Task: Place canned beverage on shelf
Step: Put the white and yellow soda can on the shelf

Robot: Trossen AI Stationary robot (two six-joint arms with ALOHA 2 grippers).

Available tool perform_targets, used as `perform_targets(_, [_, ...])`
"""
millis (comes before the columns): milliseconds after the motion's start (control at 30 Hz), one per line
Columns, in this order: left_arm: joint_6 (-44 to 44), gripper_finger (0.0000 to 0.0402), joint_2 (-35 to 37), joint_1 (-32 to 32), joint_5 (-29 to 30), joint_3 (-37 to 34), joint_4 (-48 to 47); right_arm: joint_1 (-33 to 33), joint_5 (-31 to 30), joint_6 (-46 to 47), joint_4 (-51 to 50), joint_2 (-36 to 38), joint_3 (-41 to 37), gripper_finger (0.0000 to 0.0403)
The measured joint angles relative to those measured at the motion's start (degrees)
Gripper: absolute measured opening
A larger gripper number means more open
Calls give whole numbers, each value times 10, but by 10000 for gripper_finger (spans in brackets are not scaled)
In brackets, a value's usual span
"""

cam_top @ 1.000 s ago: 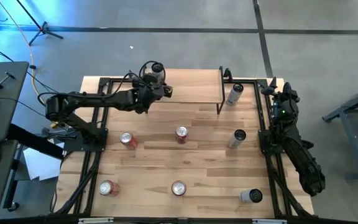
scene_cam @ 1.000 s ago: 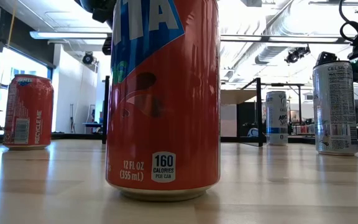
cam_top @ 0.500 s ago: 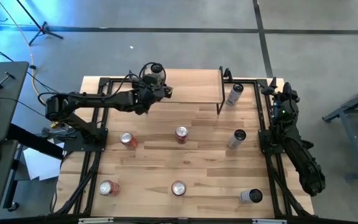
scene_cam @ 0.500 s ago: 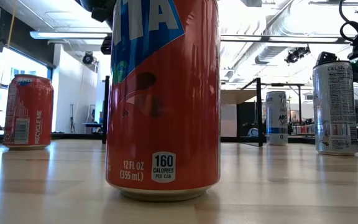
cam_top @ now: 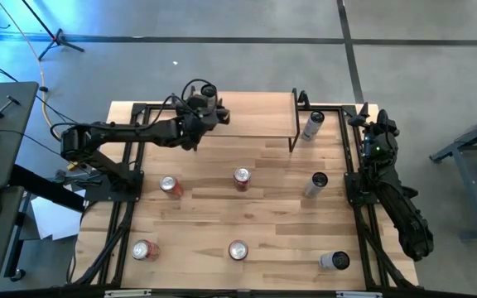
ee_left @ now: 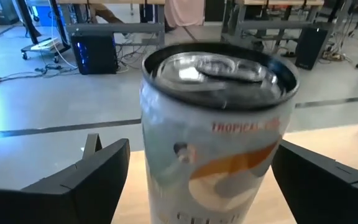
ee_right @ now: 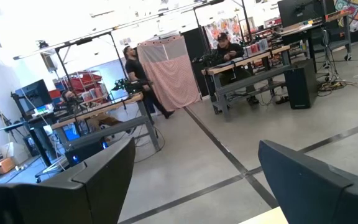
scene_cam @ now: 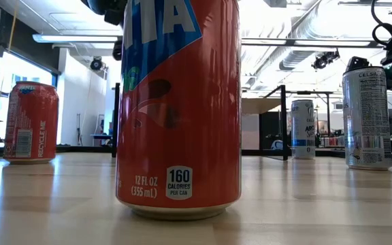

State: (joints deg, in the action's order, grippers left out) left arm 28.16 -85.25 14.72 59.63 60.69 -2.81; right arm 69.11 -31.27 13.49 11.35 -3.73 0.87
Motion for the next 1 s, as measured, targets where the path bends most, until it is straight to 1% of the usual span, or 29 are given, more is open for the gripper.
perform_targets(133, [-23, 354, 0, 0, 9, 0, 23, 0, 0, 0, 0, 0, 0, 328])
perform_targets(267, [-23, 354, -2, 0, 10, 0, 24, 0, 0, 0, 0, 0, 0, 328])
perform_targets(433, [-37, 353, -26, 0, 11, 0, 40, 0, 0, 0, 0, 0, 0, 328])
perform_targets(633, [-83, 351, -59, 0, 21, 0, 103, 0, 0, 0, 0, 0, 0, 328])
perform_targets(800, [-88, 327, -66, 0, 26, 0, 112, 0, 0, 0, 0, 0, 0, 328])
perform_targets(1000, [-91, 275, -67, 0, 26, 0, 111, 0, 0, 0, 0, 0, 0, 328])
